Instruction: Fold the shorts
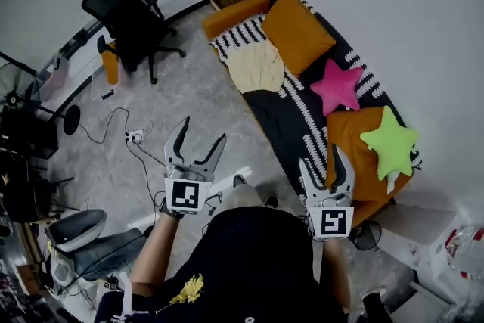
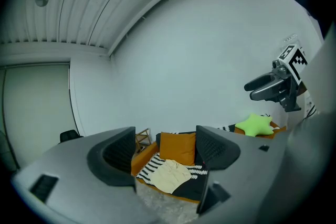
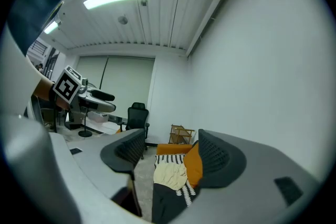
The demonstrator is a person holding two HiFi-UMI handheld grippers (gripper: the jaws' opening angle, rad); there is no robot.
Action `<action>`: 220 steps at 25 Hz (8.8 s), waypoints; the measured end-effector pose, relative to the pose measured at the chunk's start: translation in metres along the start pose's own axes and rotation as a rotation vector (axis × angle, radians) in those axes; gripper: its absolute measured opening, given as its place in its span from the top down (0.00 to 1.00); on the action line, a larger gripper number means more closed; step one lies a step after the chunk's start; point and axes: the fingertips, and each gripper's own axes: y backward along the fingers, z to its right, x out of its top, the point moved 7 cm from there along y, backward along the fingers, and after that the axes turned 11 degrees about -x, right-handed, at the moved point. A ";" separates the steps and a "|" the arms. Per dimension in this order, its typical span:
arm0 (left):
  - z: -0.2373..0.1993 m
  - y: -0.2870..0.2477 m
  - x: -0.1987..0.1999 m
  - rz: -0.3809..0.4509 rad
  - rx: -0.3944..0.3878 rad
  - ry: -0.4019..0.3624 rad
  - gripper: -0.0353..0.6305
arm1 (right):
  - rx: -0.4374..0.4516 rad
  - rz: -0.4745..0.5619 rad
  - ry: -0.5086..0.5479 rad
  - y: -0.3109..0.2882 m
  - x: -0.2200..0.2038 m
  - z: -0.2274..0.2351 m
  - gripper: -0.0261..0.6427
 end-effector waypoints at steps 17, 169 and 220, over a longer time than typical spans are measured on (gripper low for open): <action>-0.220 0.076 -0.122 0.080 0.181 0.082 0.42 | 0.062 -0.141 0.113 -0.159 -0.006 -0.199 0.28; -0.449 -0.835 -0.403 -0.348 -1.580 -0.521 0.90 | -1.236 -0.788 -0.407 -0.669 -0.379 -0.202 0.82; -0.183 -0.870 -0.572 -0.442 -1.557 -1.023 0.45 | -1.375 -0.788 -1.014 -0.624 -0.636 -0.254 0.59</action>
